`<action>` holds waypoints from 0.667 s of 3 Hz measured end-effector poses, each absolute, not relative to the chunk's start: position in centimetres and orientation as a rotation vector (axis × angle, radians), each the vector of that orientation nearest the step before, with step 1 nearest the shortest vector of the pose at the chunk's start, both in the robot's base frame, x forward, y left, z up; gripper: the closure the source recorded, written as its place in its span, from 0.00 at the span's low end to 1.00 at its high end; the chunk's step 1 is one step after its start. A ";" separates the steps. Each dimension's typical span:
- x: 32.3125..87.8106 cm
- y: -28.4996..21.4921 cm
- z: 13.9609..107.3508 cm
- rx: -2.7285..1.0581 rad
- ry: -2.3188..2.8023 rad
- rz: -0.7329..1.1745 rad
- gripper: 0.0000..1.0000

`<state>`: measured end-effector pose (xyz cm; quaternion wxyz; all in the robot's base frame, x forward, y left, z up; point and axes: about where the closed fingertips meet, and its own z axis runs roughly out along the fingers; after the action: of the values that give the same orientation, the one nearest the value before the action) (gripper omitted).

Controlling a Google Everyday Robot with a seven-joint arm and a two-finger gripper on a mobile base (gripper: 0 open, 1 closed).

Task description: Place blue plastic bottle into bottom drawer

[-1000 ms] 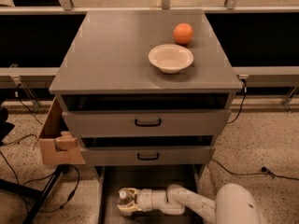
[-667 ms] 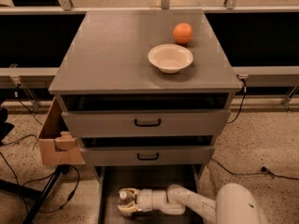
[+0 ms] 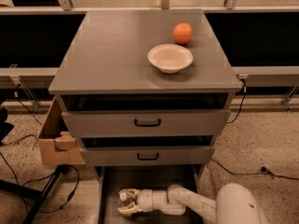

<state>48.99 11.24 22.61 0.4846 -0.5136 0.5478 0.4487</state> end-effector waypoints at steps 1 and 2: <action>49.0 11.2 22.6 -1.250 1.334 1.093 0.08; 48.9 11.4 22.6 -1.251 1.332 1.095 0.00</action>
Offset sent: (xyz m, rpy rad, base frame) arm 0.0000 0.0000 0.0000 0.0000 0.0000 0.0000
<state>48.92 11.37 22.62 0.4843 -0.5136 0.5472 0.4498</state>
